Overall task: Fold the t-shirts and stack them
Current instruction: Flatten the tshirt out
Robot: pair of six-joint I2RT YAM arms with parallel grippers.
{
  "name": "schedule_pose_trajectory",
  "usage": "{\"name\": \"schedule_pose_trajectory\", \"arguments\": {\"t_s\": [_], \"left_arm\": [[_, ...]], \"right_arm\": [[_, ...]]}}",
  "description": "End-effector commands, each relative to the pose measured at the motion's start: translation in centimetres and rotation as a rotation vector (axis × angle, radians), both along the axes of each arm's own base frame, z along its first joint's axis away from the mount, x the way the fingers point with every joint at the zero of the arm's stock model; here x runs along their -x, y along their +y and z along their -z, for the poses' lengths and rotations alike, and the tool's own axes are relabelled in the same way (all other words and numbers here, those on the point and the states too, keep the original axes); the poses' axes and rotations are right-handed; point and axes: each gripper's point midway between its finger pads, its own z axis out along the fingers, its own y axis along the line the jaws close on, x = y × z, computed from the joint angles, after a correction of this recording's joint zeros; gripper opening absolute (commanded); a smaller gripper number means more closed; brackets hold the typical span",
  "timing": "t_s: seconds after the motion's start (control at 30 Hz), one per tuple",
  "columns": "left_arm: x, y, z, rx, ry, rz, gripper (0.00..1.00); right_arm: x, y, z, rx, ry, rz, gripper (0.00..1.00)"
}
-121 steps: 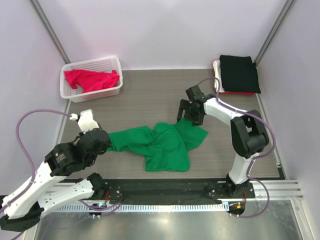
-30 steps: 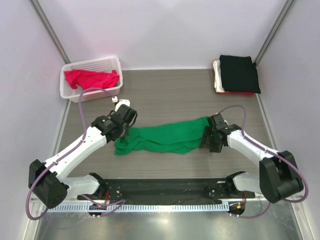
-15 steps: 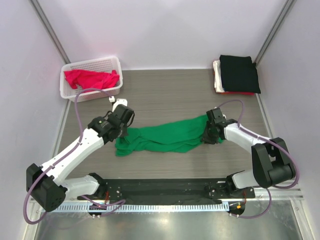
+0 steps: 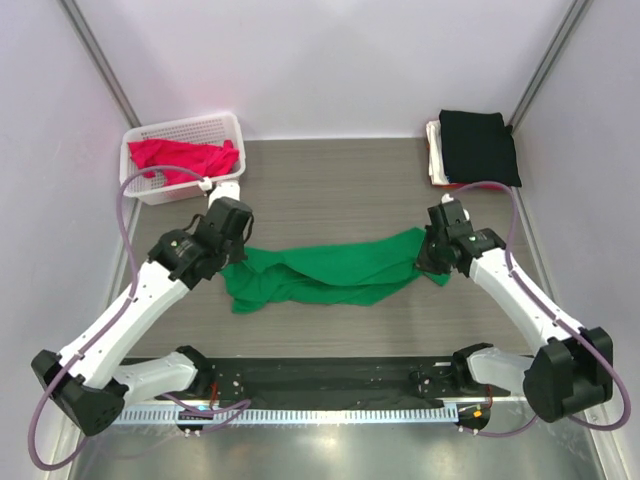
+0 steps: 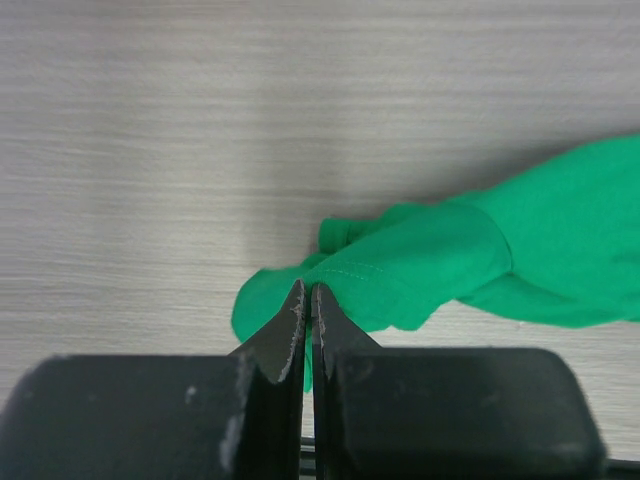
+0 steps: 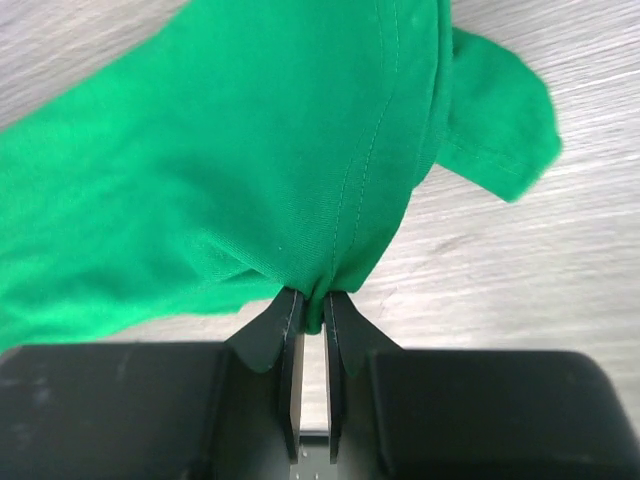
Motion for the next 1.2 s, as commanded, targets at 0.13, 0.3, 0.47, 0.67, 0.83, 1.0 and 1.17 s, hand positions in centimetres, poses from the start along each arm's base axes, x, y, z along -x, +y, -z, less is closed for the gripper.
{"name": "schedule_pose_trajectory", "arguments": {"t_s": [0.13,0.3,0.47,0.67,0.83,1.0,1.17], "left_arm": [[0.8,2.6,-11.6,0.072,-0.260,-0.027,0.00],[2.8,3.7,-20.8,0.185,-0.457,0.019,0.00],[6.2,3.8,-28.5,0.308,-0.672,0.170,0.00],[14.2,2.9,-37.6,0.471,-0.965,0.513,0.00],[16.3,3.9,-41.5,0.484,-1.084,0.539,0.00],[10.5,1.6,-40.7,0.424,-0.978,0.465,0.00],[-1.3,-0.9,-33.3,0.195,-0.692,0.227,0.00]], "right_arm": [[0.2,-1.4,-13.1,0.002,-0.226,0.019,0.01],[2.6,-0.4,-26.6,-0.134,-0.536,-0.075,0.01],[9.0,0.8,-35.5,-0.262,-0.816,-0.270,0.01],[18.2,1.1,-41.3,-0.337,-1.095,-0.484,0.01],[21.7,-1.5,-43.7,-0.345,-1.229,-0.370,0.01],[15.7,-4.8,-42.7,-0.230,-1.103,-0.069,0.01],[3.4,-6.3,-32.3,0.010,-0.613,0.231,0.01]]}}
